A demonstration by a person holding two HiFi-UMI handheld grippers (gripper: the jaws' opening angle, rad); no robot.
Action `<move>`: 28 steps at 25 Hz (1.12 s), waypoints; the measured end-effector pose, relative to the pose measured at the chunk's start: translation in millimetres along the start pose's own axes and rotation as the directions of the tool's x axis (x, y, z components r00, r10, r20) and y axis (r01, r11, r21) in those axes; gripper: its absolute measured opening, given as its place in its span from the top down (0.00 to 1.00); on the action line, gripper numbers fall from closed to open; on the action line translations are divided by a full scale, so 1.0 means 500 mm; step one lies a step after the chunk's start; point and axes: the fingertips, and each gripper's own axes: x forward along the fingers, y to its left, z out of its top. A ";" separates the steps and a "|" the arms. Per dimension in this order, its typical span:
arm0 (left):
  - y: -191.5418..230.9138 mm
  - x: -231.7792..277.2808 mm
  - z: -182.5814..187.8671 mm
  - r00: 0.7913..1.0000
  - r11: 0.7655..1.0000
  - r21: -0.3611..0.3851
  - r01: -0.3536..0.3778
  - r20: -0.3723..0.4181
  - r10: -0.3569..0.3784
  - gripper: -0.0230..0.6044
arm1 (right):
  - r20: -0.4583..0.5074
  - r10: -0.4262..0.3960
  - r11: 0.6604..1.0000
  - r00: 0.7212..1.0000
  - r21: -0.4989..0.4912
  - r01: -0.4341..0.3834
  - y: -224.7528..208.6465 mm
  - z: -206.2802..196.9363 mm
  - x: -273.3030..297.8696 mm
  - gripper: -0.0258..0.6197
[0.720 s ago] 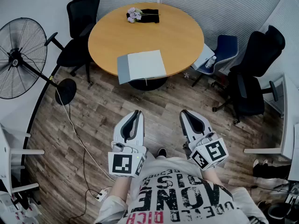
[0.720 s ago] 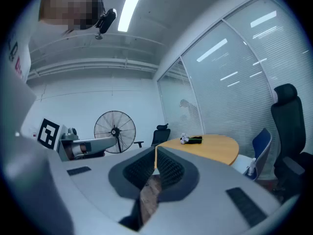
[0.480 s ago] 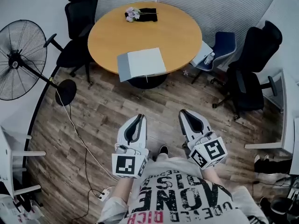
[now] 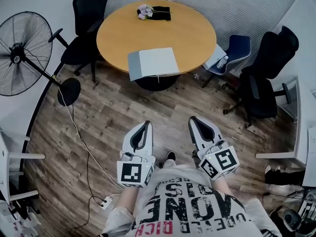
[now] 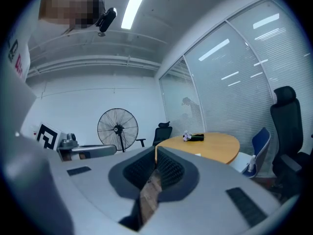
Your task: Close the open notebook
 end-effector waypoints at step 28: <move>-0.056 0.084 0.009 1.000 1.000 0.002 0.022 0.000 -0.022 0.85 | 0.005 0.034 0.997 0.999 0.063 -0.034 -0.069 -0.012 0.005 0.93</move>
